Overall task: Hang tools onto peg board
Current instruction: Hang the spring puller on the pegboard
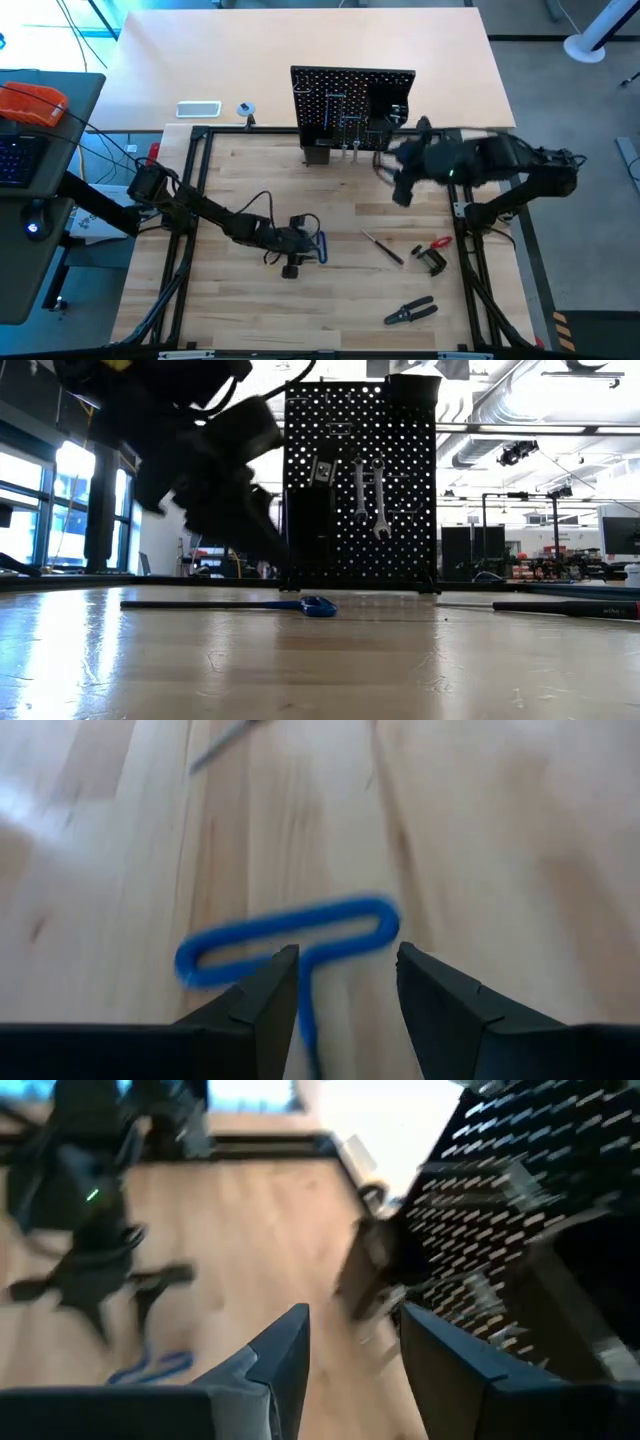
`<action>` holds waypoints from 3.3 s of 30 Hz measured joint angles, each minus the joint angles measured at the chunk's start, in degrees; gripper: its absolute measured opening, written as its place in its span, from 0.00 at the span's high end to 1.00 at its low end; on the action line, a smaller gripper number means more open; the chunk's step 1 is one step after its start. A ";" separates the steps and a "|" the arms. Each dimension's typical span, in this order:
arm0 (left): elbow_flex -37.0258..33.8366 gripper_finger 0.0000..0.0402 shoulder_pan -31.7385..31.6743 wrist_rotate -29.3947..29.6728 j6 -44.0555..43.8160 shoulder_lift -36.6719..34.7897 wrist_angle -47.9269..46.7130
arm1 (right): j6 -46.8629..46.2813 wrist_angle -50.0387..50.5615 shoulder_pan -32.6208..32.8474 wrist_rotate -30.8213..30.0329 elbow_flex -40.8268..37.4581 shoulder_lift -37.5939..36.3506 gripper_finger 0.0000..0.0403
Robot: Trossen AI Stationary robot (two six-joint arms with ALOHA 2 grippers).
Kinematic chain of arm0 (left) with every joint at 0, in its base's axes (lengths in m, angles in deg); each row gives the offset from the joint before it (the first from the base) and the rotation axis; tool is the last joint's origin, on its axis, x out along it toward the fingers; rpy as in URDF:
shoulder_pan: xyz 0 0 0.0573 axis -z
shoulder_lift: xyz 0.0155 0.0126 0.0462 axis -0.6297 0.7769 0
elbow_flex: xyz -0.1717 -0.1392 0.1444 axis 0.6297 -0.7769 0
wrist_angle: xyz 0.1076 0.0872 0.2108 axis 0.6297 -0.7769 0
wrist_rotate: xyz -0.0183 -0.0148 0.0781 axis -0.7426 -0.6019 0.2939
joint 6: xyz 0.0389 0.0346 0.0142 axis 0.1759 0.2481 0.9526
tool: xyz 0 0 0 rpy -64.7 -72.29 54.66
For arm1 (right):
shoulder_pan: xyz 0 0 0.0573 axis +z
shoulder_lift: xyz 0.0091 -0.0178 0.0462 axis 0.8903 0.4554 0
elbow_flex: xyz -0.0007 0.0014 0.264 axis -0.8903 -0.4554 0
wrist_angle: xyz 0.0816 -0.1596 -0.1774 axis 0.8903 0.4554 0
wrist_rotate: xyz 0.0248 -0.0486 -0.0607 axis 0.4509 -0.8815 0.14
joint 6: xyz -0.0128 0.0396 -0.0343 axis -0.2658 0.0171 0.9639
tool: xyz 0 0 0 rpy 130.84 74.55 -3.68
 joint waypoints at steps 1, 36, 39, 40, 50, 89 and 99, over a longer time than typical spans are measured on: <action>0.00 0.61 0.41 1.42 -0.17 0.00 -1.65 | -1.35 0.57 1.35 0.00 -1.02 0.00 0.63; 0.11 0.98 -1.33 1.20 1.48 7.10 1.83 | -28.34 -77.69 17.18 0.87 -65.54 6.21 0.63; 0.03 0.99 -1.00 1.30 1.75 6.60 2.57 | -28.43 -77.78 17.13 2.29 -64.62 9.52 0.63; -0.02 0.99 -0.89 0.98 2.02 6.21 2.51 | -28.23 -77.82 17.13 2.96 -64.34 10.70 0.63; -0.04 1.00 -0.21 1.34 3.62 0.80 2.56 | -26.35 -88.50 17.02 4.78 -63.02 21.67 0.63; 0.05 0.99 -3.88 6.53 -0.88 -14.98 -12.97 | -23.58 -95.15 16.55 2.28 -63.00 24.72 0.63; -0.01 0.72 1.60 14.39 -8.91 2.04 -2.99 | -22.48 -95.22 15.57 0.97 -63.00 24.74 0.63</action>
